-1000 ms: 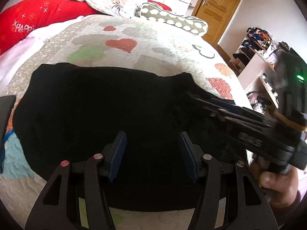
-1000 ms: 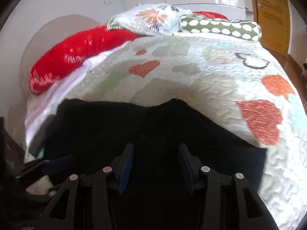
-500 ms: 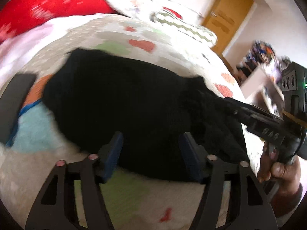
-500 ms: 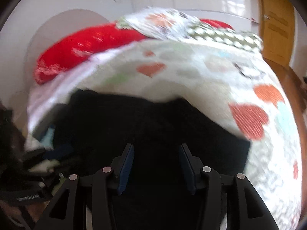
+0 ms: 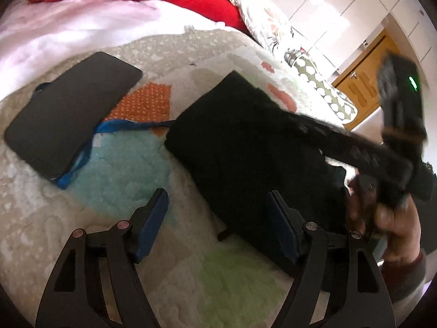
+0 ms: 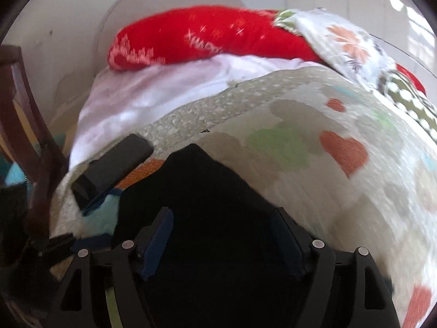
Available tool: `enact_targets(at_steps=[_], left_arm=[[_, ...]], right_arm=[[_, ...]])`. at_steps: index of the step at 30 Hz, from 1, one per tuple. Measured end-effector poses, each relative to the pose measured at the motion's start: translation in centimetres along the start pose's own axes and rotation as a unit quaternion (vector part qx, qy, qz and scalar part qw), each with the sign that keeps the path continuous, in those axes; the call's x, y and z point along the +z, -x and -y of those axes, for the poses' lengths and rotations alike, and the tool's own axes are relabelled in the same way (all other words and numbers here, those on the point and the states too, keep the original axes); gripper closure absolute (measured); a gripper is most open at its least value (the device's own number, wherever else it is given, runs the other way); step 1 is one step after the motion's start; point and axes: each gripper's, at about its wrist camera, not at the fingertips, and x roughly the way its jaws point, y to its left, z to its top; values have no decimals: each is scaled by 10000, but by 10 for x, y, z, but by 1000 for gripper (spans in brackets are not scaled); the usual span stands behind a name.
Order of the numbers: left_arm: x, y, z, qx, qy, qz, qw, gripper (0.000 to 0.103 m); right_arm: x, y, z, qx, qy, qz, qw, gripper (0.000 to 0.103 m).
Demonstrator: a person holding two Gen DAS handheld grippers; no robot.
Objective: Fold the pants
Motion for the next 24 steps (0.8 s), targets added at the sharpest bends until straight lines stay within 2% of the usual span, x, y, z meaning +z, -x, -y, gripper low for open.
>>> enact_targets(at_steps=[4, 6, 9, 11, 12, 13, 15, 16, 18, 20, 22, 24], left_arm=[[3, -5, 4, -155, -63, 132, 9998, 12], [5, -9, 6, -154, -110, 142, 9997, 10], [6, -12, 8, -104, -141, 202, 9996, 10], [6, -11, 9, -182, -148, 283, 9993, 11], [6, -10, 9, -251, -147, 321, 9991, 23], [6, -9, 10, -325, -174, 327, 9988, 52], [7, -13, 13, -206, -253, 195, 9993, 75], [7, -11, 14, -183, -273, 227, 9992, 83], [7, 0, 22, -187, -405, 422, 9981, 87], [6, 20, 42, -216, -817, 810, 9931, 87], [0, 41, 70, -297, -1378, 1217, 9825, 87], [-12, 57, 107, -427, -2120, 1514, 9645, 87]], right_arm=[[14, -43, 6, 32, -134, -270, 9995, 26], [13, -59, 15, 242, -330, -332, 9986, 26], [8, -64, 25, 577, -558, -106, 9967, 26], [7, -61, 29, 705, -645, -32, 9954, 35], [7, -59, 29, 795, -648, 2, 9947, 48], [8, -56, 28, 868, -622, 42, 9943, 53], [9, -52, 22, 853, -565, 92, 9947, 61], [10, -47, 21, 869, -590, 126, 9944, 63], [10, -34, 24, 969, -786, 297, 9917, 67], [8, -12, 32, 1129, -1035, 567, 9866, 68], [3, 19, 42, 1223, -1282, 911, 9800, 68], [-6, 56, 53, 1283, -1479, 1282, 9722, 68]])
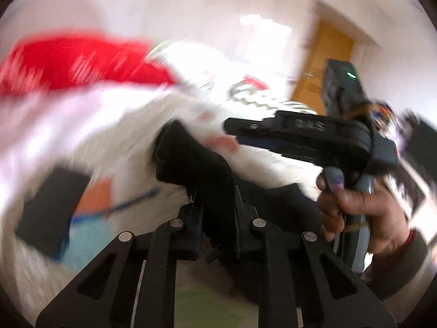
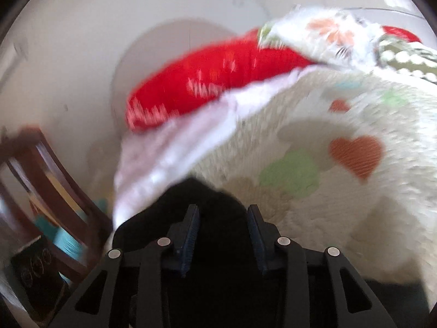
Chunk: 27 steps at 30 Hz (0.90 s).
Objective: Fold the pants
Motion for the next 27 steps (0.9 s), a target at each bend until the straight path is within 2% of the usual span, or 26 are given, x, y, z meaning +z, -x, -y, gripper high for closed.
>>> enact_targets(at_steps=[2, 3, 4, 5, 6, 8, 11, 12, 14, 16, 19, 23, 27], left_arm=[[-3, 3, 49, -206, -985, 158, 9948, 87], [-7, 2, 64, -300, -1250, 150, 9916, 87], [-16, -4, 87, -513, -1651, 38, 9849, 87], [-24, -8, 102, -664, -1895, -50, 9796, 87], [-35, -15, 120, -806, -2183, -170, 9724, 87], [-52, -26, 140, -928, -2505, -415, 9628, 88], [-72, -35, 150, -1014, -2591, -735, 9577, 87], [-76, -36, 149, -1009, -2593, -779, 9574, 87], [-76, -36, 144, -1061, -2548, -816, 9577, 87], [-73, -31, 138, -1132, -2422, -843, 9599, 87], [-66, -35, 136, -1186, -2314, -877, 9616, 87], [-77, -33, 140, -1114, -2463, -849, 9590, 87], [-82, -30, 142, -1081, -2569, -809, 9570, 87]], right_arm=[[-1, 44, 3, -118, -99, 370, 9992, 67], [-5, 70, 6, -229, -159, 594, 9978, 66], [-11, 95, 13, -393, -270, 780, 9958, 57], [-17, 113, 19, -580, -401, 855, 9938, 43], [-25, 131, 27, -757, -565, 872, 9917, 40], [-45, 163, 43, -1010, -828, 794, 9883, 38], [-70, 197, 59, -1442, -1176, 734, 9798, 33], [-80, 209, 64, -1446, -1310, 803, 9775, 31], [-99, 223, 71, -1250, -1616, 982, 9740, 19], [-115, 224, 78, -974, -1953, 1023, 9705, 18], [-129, 203, 76, -598, -2189, 766, 9709, 18], [-137, 162, 72, -480, -2383, 300, 9696, 17], [-134, 142, 73, -64, -2593, 503, 9645, 19]])
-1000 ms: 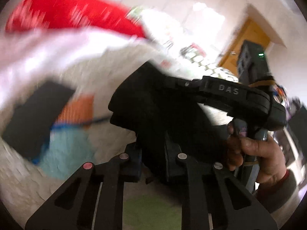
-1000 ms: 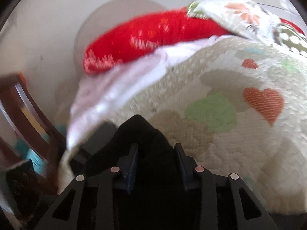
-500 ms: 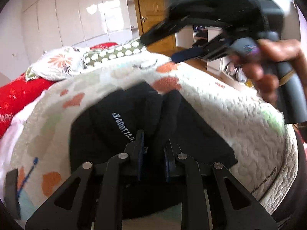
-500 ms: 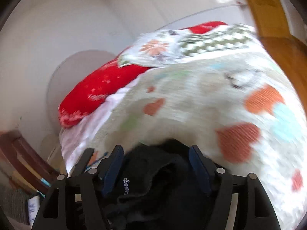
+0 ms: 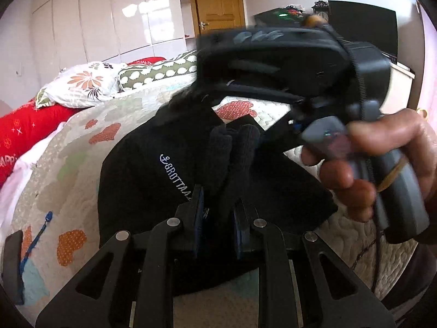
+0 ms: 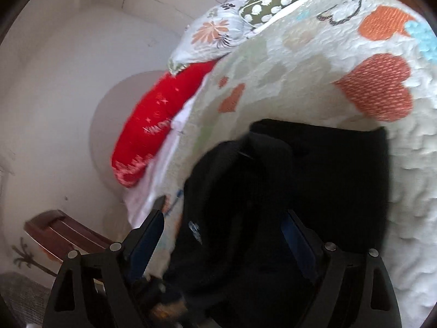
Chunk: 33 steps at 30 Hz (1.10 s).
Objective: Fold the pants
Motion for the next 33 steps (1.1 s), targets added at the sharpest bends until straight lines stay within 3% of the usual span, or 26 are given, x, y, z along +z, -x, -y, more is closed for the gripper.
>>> enact_targets(at_steps=[1, 2, 3, 5, 7, 9, 13, 16, 19, 23, 25, 29, 33], left_arm=[[0, 2, -1, -21, 16, -19, 10000, 87], [1, 4, -3, -73, 68, -64, 9999, 87], [3, 8, -6, -208, 149, -99, 9996, 87], [5, 27, -16, -548, 319, 59, 9980, 77], [6, 52, -29, -865, 502, 447, 9940, 36], [6, 70, -42, -909, 703, 782, 9903, 24], [13, 68, -63, -685, 1008, 809, 9892, 24], [20, 45, -70, -374, 1144, 515, 9914, 24], [23, 31, -70, -289, 1289, 242, 9909, 24], [32, 11, -72, -177, 1348, 12, 9907, 24], [38, -5, -69, -82, 1275, -159, 9917, 24], [45, -32, -67, 6, 1271, -422, 9910, 24], [44, -57, -72, 96, 1429, -745, 9869, 24]], right_arm=[[0, -5, -1, -71, 45, -32, 10000, 43], [0, -10, -4, -267, 186, -126, 9994, 74], [0, -13, -5, -427, 317, -170, 9984, 77], [-1, -5, -11, -517, 468, -48, 9976, 80], [-2, 13, -21, -610, 716, 109, 9955, 80], [-3, 36, -24, -791, 887, 302, 9925, 80], [-10, 56, -2, -1533, 778, 366, 9844, 79], [-14, 47, 23, -1742, 441, 119, 9836, 63], [-13, 63, 21, -1743, 369, 414, 9831, 54], [-3, 103, 12, -2156, 440, 1083, 9695, 54], [0, 111, 1, -2014, 712, 1261, 9687, 54], [6, 79, -21, -1747, 1233, 1022, 9715, 58], [11, 43, -19, -1960, 1526, 799, 9654, 61]])
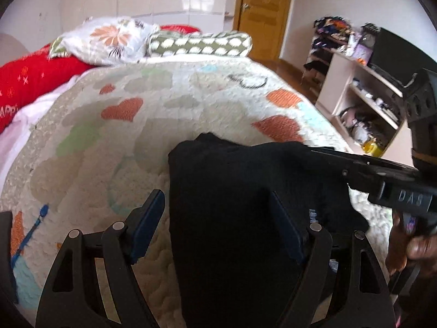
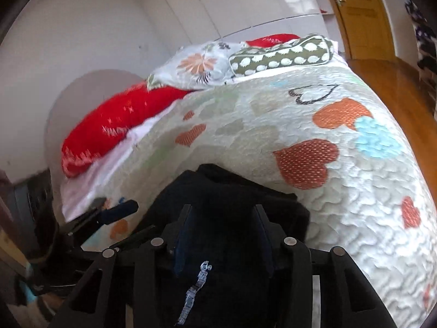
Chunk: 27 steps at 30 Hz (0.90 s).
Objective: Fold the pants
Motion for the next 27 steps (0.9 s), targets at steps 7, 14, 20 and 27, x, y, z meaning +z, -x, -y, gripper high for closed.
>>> enact_targets(at_steps=[7, 14, 20, 27], left_arm=[[0, -23, -10, -171, 287, -346, 9988, 24], [-3, -22, -10, -141, 349, -364, 9986, 23], [-6, -3, -6, 53, 282, -273, 9992, 23], [-12, 19, 8, 34, 119, -120, 9999, 23]], right_arm=[[-7, -32, 23, -533, 144, -380, 9978, 61], [-8, -29, 26, -457, 65, -442, 9980, 61], [-15, 8, 7, -505, 288, -310, 9978, 61], [-39, 22, -12, -448, 567, -487, 9962, 61]])
